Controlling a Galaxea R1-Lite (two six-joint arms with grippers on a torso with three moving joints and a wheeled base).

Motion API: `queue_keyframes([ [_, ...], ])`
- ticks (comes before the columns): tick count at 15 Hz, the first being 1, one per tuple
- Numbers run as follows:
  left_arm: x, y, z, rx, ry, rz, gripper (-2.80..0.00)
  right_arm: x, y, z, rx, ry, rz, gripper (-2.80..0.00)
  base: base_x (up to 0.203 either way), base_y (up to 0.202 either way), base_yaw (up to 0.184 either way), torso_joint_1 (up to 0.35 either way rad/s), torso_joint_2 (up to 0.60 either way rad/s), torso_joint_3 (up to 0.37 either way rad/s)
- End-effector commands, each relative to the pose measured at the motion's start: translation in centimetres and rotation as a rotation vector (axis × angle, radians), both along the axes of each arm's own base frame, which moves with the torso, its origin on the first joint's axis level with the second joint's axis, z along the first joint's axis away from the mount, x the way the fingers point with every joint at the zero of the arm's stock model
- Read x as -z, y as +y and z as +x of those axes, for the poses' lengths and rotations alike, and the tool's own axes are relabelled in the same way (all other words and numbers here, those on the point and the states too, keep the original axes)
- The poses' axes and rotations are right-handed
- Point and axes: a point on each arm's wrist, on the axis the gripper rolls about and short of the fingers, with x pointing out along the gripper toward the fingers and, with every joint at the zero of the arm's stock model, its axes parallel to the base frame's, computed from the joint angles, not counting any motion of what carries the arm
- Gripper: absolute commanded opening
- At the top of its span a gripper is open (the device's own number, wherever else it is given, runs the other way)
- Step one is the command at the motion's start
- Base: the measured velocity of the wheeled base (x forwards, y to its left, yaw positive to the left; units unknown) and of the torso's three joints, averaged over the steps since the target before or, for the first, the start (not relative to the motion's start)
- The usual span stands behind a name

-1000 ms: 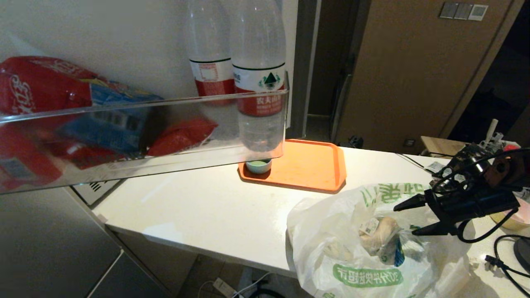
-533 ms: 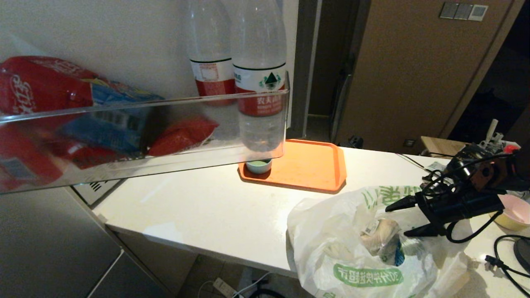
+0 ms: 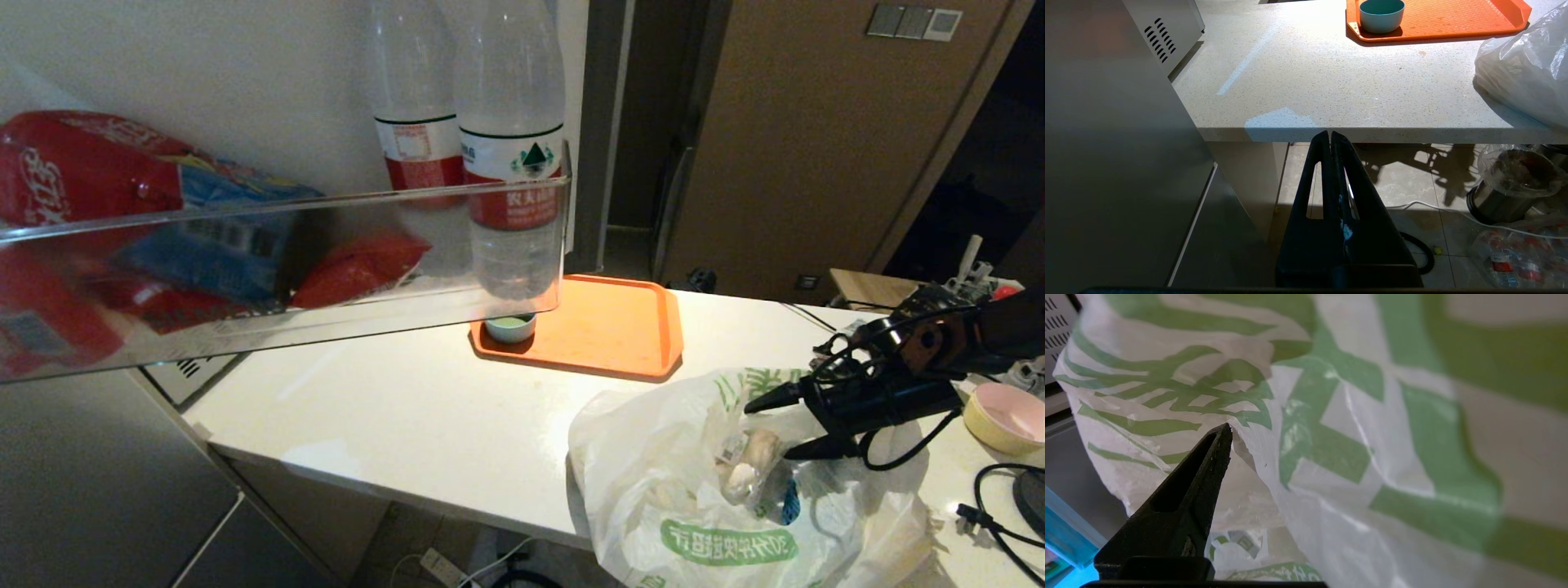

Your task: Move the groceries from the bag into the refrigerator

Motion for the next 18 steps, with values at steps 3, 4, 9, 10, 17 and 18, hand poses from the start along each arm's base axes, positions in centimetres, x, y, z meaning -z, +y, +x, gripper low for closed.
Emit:
queue_keyframes([
  [3,0.0,0.0,0.0,0.000,0.003,0.001,-2.80,0.9,0.4,1.1,-0.017,-0.001,0.003,0.00,0.000,0.000,0.000,0.000,0.00,0.000],
  [4,0.0,0.0,0.0,0.000,0.003,0.001,-2.80,0.9,0.8,1.2,-0.029,-0.003,0.002,0.00,0.000,0.000,0.000,0.000,0.00,0.000],
  [9,0.0,0.0,0.0,0.000,0.002,0.001,-2.80,1.5,2.5,1.9,-0.076,-0.027,-0.004,0.00,0.000,0.000,0.000,0.000,0.00,0.000],
  [10,0.0,0.0,0.0,0.000,0.001,0.001,-2.80,1.7,2.6,2.0,-0.078,-0.035,-0.006,0.00,0.000,0.000,0.000,0.000,0.00,0.000],
  [17,0.0,0.0,0.0,0.000,0.001,0.001,-2.80,0.9,3.3,2.5,-0.100,-0.106,-0.007,0.00,0.000,0.000,0.000,0.000,0.00,0.000],
  [18,0.0,0.0,0.0,0.000,0.003,0.001,-2.80,0.6,3.3,2.3,-0.105,-0.113,0.005,0.00,0.000,0.000,0.000,0.000,0.00,0.000],
])
